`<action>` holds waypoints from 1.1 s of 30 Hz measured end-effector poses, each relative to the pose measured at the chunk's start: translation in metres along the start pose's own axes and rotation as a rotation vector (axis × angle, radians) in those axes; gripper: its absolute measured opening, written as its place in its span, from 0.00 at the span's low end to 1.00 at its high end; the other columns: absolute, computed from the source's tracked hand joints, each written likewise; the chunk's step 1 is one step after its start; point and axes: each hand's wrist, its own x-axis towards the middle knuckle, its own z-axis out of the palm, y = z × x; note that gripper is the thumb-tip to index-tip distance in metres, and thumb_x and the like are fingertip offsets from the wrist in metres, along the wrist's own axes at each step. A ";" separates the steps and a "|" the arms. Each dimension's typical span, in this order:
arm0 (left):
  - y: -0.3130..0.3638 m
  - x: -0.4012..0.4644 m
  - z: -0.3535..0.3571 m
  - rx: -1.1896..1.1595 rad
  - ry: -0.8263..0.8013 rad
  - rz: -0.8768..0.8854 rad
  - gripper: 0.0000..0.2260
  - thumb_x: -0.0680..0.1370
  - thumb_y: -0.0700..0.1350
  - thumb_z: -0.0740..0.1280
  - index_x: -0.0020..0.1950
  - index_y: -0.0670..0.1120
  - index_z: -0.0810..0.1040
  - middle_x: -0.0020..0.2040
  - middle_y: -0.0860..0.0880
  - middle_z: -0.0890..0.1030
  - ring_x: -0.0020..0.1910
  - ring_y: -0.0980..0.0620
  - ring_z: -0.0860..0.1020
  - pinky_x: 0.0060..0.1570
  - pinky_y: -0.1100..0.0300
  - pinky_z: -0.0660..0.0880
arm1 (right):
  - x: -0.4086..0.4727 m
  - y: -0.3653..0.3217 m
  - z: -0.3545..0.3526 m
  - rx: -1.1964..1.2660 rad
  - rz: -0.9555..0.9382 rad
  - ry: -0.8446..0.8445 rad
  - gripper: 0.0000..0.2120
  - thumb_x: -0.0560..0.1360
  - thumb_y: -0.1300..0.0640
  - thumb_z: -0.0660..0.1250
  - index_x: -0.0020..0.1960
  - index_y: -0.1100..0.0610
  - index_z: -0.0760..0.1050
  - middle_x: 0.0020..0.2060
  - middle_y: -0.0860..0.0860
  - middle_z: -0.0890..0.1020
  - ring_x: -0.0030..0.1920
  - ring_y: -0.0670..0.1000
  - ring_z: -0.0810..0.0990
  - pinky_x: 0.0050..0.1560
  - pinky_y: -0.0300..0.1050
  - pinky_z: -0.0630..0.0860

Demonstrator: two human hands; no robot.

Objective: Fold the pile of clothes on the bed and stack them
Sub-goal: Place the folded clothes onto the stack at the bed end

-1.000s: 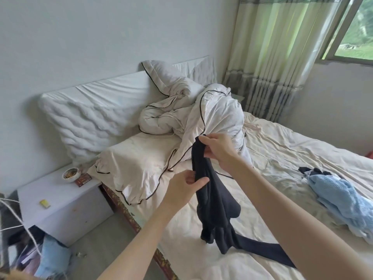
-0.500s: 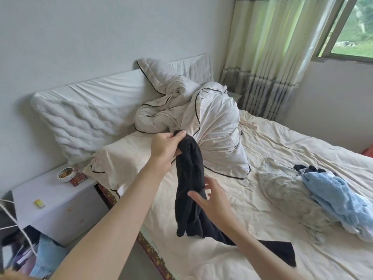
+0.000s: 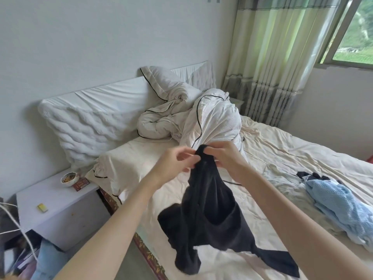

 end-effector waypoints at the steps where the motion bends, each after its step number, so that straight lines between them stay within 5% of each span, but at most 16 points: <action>1: 0.001 -0.001 0.007 -0.024 -0.030 0.016 0.04 0.74 0.45 0.72 0.48 0.51 0.79 0.43 0.51 0.83 0.40 0.58 0.82 0.37 0.67 0.75 | 0.001 -0.005 0.001 0.004 0.001 -0.013 0.05 0.74 0.66 0.66 0.45 0.64 0.81 0.44 0.68 0.80 0.44 0.57 0.78 0.53 0.60 0.75; 3: 0.003 0.000 0.013 0.013 0.035 0.043 0.04 0.74 0.45 0.72 0.47 0.49 0.80 0.44 0.51 0.84 0.41 0.57 0.81 0.41 0.66 0.75 | 0.004 -0.009 0.000 -0.012 0.001 -0.034 0.05 0.74 0.66 0.66 0.42 0.62 0.81 0.43 0.68 0.80 0.43 0.56 0.78 0.54 0.61 0.75; 6: 0.006 0.005 0.009 0.083 0.115 0.078 0.03 0.75 0.44 0.70 0.42 0.47 0.79 0.42 0.50 0.83 0.43 0.54 0.80 0.47 0.61 0.75 | 0.008 -0.003 -0.010 -0.075 -0.053 -0.059 0.06 0.74 0.63 0.68 0.39 0.58 0.80 0.36 0.55 0.81 0.41 0.51 0.79 0.46 0.49 0.76; 12: 0.026 0.023 -0.006 0.046 0.185 0.191 0.07 0.79 0.41 0.64 0.40 0.47 0.72 0.35 0.53 0.74 0.35 0.60 0.71 0.40 0.67 0.69 | 0.008 0.041 -0.035 -0.382 -0.063 -0.083 0.13 0.73 0.59 0.70 0.31 0.54 0.75 0.24 0.43 0.74 0.28 0.41 0.72 0.31 0.30 0.65; 15: 0.043 0.038 -0.011 -0.009 0.277 0.231 0.08 0.80 0.41 0.61 0.40 0.48 0.69 0.35 0.53 0.68 0.33 0.60 0.66 0.35 0.69 0.65 | 0.019 0.054 -0.055 -0.598 -0.064 0.013 0.09 0.75 0.59 0.68 0.41 0.65 0.78 0.33 0.54 0.77 0.36 0.50 0.73 0.36 0.40 0.67; 20: 0.074 0.061 -0.027 0.031 0.359 0.246 0.08 0.80 0.43 0.61 0.41 0.49 0.68 0.37 0.53 0.69 0.37 0.56 0.68 0.38 0.63 0.66 | 0.040 0.029 -0.099 -0.807 -0.204 0.182 0.09 0.72 0.68 0.62 0.47 0.63 0.80 0.45 0.57 0.80 0.49 0.56 0.76 0.51 0.48 0.72; 26: 0.084 0.065 -0.061 0.302 0.140 0.266 0.10 0.74 0.41 0.71 0.41 0.50 0.71 0.40 0.53 0.74 0.38 0.58 0.71 0.38 0.70 0.67 | 0.048 0.021 -0.149 -0.664 0.027 0.282 0.04 0.73 0.66 0.66 0.43 0.60 0.79 0.38 0.52 0.79 0.42 0.53 0.77 0.35 0.39 0.74; 29: 0.074 0.065 -0.075 0.429 -0.021 0.161 0.07 0.74 0.38 0.70 0.42 0.49 0.75 0.43 0.45 0.80 0.41 0.51 0.74 0.44 0.58 0.70 | 0.048 0.014 -0.161 -0.575 0.150 0.217 0.02 0.74 0.64 0.68 0.43 0.59 0.78 0.38 0.54 0.78 0.43 0.56 0.79 0.45 0.48 0.80; 33: 0.060 0.070 -0.072 0.410 0.127 0.135 0.08 0.76 0.36 0.66 0.43 0.50 0.77 0.45 0.40 0.80 0.41 0.48 0.74 0.47 0.52 0.72 | 0.051 -0.016 -0.160 -0.573 0.101 0.250 0.02 0.72 0.63 0.69 0.43 0.59 0.80 0.38 0.55 0.80 0.42 0.55 0.80 0.51 0.52 0.80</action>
